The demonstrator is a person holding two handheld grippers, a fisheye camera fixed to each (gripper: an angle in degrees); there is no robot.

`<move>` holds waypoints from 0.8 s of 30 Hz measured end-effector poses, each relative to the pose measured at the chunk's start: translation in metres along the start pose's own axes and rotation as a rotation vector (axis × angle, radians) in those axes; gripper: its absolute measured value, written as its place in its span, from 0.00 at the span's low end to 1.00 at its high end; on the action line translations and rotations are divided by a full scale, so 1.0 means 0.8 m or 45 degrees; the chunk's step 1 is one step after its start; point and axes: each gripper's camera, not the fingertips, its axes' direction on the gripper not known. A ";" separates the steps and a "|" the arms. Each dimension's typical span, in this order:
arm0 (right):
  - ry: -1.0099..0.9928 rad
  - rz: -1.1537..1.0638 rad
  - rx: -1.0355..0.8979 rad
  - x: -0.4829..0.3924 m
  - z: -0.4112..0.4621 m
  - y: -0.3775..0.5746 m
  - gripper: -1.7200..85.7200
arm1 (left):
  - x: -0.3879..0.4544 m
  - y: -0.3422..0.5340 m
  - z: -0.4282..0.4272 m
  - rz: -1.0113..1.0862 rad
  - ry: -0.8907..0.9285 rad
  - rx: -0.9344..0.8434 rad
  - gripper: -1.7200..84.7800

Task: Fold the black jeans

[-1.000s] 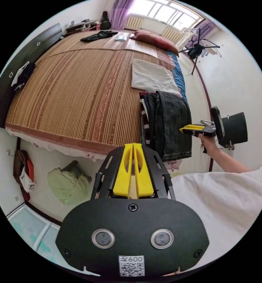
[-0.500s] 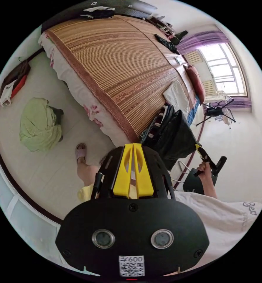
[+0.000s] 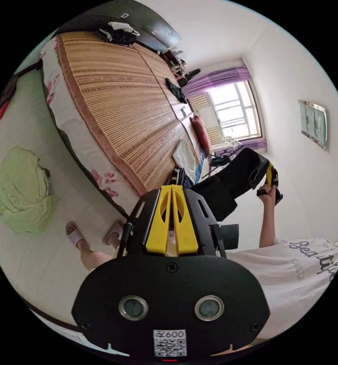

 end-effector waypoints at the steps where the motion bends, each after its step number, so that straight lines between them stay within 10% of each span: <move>1: -0.057 0.007 0.027 -0.014 0.015 0.012 0.01 | -0.003 -0.004 -0.014 0.023 -0.001 0.013 0.02; 18: -0.639 -0.651 0.990 -0.263 0.320 -0.326 0.01 | -0.046 -0.281 -0.187 0.095 -0.112 0.253 0.02; 24: -0.851 -0.678 0.983 -0.233 0.537 -0.512 0.01 | -0.025 -0.424 -0.211 -0.101 -0.065 0.422 0.02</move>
